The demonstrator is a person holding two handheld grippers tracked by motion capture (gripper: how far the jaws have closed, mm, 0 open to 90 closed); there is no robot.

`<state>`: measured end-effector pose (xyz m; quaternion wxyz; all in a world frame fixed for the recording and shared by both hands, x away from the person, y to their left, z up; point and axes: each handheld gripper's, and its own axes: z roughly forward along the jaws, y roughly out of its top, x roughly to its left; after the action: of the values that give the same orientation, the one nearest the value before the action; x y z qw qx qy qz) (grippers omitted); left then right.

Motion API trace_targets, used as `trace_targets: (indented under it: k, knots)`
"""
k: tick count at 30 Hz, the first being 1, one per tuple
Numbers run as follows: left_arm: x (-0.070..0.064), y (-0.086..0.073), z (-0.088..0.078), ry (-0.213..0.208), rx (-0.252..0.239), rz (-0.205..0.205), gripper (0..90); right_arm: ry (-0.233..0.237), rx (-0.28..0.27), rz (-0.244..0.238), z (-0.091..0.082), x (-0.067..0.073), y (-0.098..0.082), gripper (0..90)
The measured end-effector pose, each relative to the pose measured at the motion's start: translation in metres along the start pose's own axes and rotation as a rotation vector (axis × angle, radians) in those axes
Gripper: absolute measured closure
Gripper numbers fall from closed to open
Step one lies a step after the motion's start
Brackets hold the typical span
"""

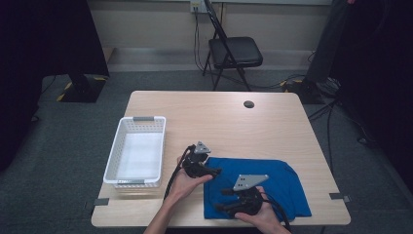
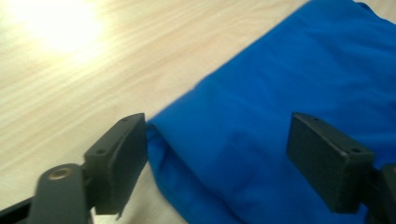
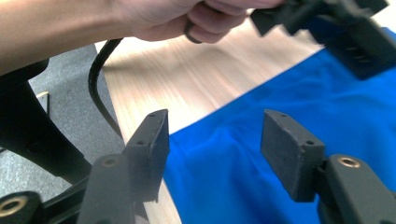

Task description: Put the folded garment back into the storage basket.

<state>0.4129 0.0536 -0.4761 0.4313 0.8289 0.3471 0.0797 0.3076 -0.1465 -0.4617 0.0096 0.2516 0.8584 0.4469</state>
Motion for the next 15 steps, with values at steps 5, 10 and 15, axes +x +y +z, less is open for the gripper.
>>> trace_targets:
  k: [5, 10, 15]
  knots:
    - [0.001, -0.002, 0.002, 0.006, 0.001, -0.005, 21.3, 0.008, 0.032, -0.006, 0.015, 0.005, -0.001, 43.1]
    - [0.004, -0.004, 0.003, 0.014, 0.013, -0.008, 21.8, -0.003, 0.078, -0.017, 0.027, 0.012, -0.005, 38.7]
    - [0.005, -0.003, -0.002, 0.046, -0.008, -0.004, 24.2, 0.012, 0.088, -0.039, 0.032, 0.018, -0.008, 36.2]
